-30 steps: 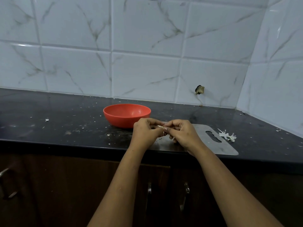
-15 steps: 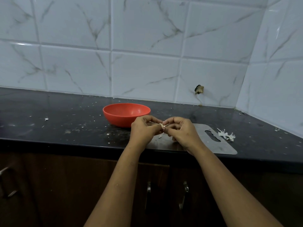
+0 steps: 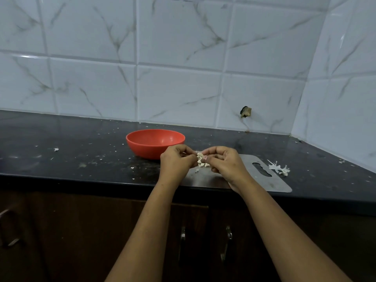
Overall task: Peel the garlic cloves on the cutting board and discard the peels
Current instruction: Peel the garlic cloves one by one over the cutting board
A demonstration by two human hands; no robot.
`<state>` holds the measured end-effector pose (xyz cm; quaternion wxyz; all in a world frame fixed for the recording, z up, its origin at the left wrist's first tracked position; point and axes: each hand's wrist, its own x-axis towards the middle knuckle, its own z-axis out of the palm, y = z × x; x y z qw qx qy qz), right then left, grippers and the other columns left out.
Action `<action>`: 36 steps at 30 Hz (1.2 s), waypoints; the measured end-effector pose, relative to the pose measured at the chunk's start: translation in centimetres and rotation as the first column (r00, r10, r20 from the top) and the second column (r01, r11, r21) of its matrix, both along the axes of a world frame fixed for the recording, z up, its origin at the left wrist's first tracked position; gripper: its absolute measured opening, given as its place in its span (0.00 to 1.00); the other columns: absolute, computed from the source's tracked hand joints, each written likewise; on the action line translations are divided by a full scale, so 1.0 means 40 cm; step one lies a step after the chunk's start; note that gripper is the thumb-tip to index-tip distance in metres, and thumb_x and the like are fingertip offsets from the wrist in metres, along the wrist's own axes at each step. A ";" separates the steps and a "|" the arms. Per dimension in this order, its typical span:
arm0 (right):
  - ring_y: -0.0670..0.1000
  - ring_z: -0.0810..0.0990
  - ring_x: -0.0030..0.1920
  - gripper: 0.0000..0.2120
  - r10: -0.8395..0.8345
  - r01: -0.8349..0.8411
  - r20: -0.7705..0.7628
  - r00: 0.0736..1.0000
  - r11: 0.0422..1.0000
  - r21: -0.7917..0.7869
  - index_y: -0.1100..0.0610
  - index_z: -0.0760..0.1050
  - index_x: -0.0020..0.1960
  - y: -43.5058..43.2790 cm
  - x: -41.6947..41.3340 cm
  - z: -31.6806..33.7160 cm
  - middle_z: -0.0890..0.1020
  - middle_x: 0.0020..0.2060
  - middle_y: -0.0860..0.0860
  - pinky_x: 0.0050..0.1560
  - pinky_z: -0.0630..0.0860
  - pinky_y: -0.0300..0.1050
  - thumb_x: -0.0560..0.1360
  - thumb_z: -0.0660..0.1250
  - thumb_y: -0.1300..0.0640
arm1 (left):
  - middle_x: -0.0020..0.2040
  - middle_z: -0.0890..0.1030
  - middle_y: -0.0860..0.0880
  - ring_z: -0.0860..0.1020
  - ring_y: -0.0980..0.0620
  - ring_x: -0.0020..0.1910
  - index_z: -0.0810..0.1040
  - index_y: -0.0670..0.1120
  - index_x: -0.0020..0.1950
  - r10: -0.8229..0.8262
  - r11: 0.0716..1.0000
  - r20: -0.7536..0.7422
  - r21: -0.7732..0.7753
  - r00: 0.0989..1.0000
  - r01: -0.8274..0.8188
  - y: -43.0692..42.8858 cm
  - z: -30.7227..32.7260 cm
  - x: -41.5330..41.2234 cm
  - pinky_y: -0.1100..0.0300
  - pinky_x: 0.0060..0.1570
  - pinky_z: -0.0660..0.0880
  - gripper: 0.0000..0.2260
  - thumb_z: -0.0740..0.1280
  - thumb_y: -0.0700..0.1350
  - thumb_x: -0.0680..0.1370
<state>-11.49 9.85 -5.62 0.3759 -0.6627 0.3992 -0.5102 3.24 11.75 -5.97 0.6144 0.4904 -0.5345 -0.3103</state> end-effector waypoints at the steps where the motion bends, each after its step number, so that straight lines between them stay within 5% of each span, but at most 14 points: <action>1: 0.41 0.75 0.30 0.03 -0.005 0.005 0.023 1.000 1.000 -0.002 0.60 0.81 0.47 -0.001 -0.002 0.000 0.82 0.35 0.55 0.31 0.69 0.34 0.73 0.71 0.66 | 0.36 0.84 0.44 0.84 0.48 0.39 0.82 0.43 0.38 0.018 1.000 0.007 0.001 1.000 -0.018 -0.003 -0.003 -0.001 0.50 0.49 0.81 0.06 0.70 0.33 0.71; 8: 0.42 0.75 0.30 0.04 -0.034 0.036 0.069 0.997 0.999 -0.027 0.60 0.82 0.46 -0.010 -0.007 -0.010 0.81 0.31 0.51 0.31 0.69 0.34 0.73 0.72 0.67 | 0.45 0.84 0.44 0.83 0.50 0.42 0.83 0.47 0.46 -0.097 0.995 0.105 0.041 0.990 0.093 0.000 0.004 -0.007 0.58 0.44 0.81 0.07 0.65 0.40 0.77; 12: 0.42 0.76 0.32 0.02 -0.030 0.031 0.007 1.000 0.998 -0.048 0.60 0.83 0.46 -0.017 -0.007 -0.016 0.82 0.33 0.51 0.32 0.69 0.35 0.73 0.72 0.63 | 0.41 0.84 0.49 0.83 0.52 0.39 0.81 0.49 0.47 -0.062 0.998 0.279 0.001 0.958 0.065 -0.008 -0.005 -0.005 0.57 0.43 0.81 0.04 0.67 0.46 0.78; 18: 0.37 0.78 0.33 0.04 -0.071 0.054 -0.169 0.983 0.993 -0.104 0.60 0.82 0.48 -0.023 0.001 -0.018 0.83 0.36 0.49 0.35 0.70 0.29 0.76 0.69 0.61 | 0.33 0.78 0.51 0.75 0.57 0.31 0.79 0.44 0.43 0.014 0.995 0.424 -0.094 0.906 0.028 -0.016 -0.010 -0.010 0.67 0.32 0.73 0.09 0.62 0.42 0.81; 21: 0.44 0.80 0.40 0.04 -0.065 0.031 -0.277 0.959 0.992 -0.124 0.56 0.81 0.47 -0.021 0.005 -0.017 0.84 0.40 0.51 0.40 0.74 0.36 0.78 0.67 0.59 | 0.33 0.75 0.51 0.72 0.54 0.33 0.78 0.41 0.43 0.030 0.993 0.495 -0.111 0.868 0.029 -0.020 -0.014 -0.009 0.59 0.37 0.70 0.11 0.61 0.42 0.81; 23: 0.51 0.79 0.41 0.05 -0.060 0.014 -0.339 0.939 0.991 -0.135 0.54 0.79 0.46 -0.018 0.007 -0.015 0.83 0.41 0.53 0.43 0.74 0.43 0.79 0.65 0.58 | 0.32 0.74 0.52 0.71 0.56 0.32 0.76 0.44 0.38 0.028 0.993 0.513 -0.110 0.858 0.033 -0.020 -0.014 -0.009 0.63 0.33 0.67 0.12 0.60 0.42 0.81; 27: 0.46 0.77 0.39 0.05 -0.048 -0.017 -0.306 0.951 0.978 -0.208 0.56 0.80 0.46 -0.008 0.006 -0.014 0.82 0.40 0.53 0.43 0.74 0.42 0.78 0.66 0.59 | 0.31 0.73 0.51 0.68 0.57 0.31 0.74 0.45 0.36 0.000 0.995 0.461 -0.092 0.887 0.048 -0.021 -0.010 -0.006 0.66 0.31 0.64 0.14 0.60 0.43 0.81; 32: 0.54 0.81 0.42 0.09 -0.071 -0.013 -0.290 0.954 0.961 -0.278 0.50 0.79 0.41 -0.005 0.003 -0.015 0.84 0.41 0.54 0.47 0.78 0.48 0.77 0.68 0.62 | 0.24 0.70 0.56 0.66 0.57 0.28 0.74 0.50 0.30 -0.160 0.987 0.277 0.027 0.947 0.158 -0.025 -0.007 0.002 0.59 0.34 0.64 0.19 0.60 0.46 0.82; 36: 0.42 0.79 0.37 0.10 -0.061 -0.006 -0.246 0.967 0.965 -0.263 0.50 0.78 0.41 -0.002 0.003 -0.014 0.84 0.40 0.53 0.41 0.76 0.38 0.76 0.68 0.63 | 0.22 0.69 0.56 0.66 0.56 0.27 0.76 0.50 0.28 -0.178 0.984 0.215 0.046 0.960 0.172 -0.030 -0.006 0.000 0.58 0.36 0.63 0.21 0.61 0.47 0.81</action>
